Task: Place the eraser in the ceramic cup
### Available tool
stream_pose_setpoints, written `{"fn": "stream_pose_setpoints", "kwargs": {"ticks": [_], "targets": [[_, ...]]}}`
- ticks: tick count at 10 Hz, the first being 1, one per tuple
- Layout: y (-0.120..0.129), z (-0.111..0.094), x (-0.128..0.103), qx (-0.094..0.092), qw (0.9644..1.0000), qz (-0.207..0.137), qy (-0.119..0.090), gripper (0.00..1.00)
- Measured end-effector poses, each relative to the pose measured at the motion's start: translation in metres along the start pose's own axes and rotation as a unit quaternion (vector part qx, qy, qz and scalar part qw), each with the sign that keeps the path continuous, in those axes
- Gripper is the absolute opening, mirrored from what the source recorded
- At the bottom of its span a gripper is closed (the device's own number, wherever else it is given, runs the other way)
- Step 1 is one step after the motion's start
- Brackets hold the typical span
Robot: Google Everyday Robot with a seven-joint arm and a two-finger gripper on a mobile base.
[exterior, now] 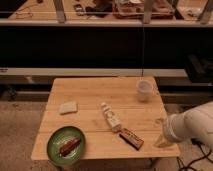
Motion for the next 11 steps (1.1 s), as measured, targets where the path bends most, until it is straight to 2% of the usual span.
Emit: {"fn": "stream_pose_setpoints", "kwargs": {"ticks": [3, 5, 8, 11], "targets": [[0.003, 0.000, -0.005, 0.009, 0.9999, 0.008, -0.008, 0.65], [0.008, 0.010, -0.009, 0.002, 1.0000, 0.007, -0.006, 0.65], [0.029, 0.053, -0.032, -0.037, 0.9988, 0.019, -0.025, 0.65], [0.033, 0.101, -0.039, -0.062, 0.9962, 0.046, -0.039, 0.65]]}}
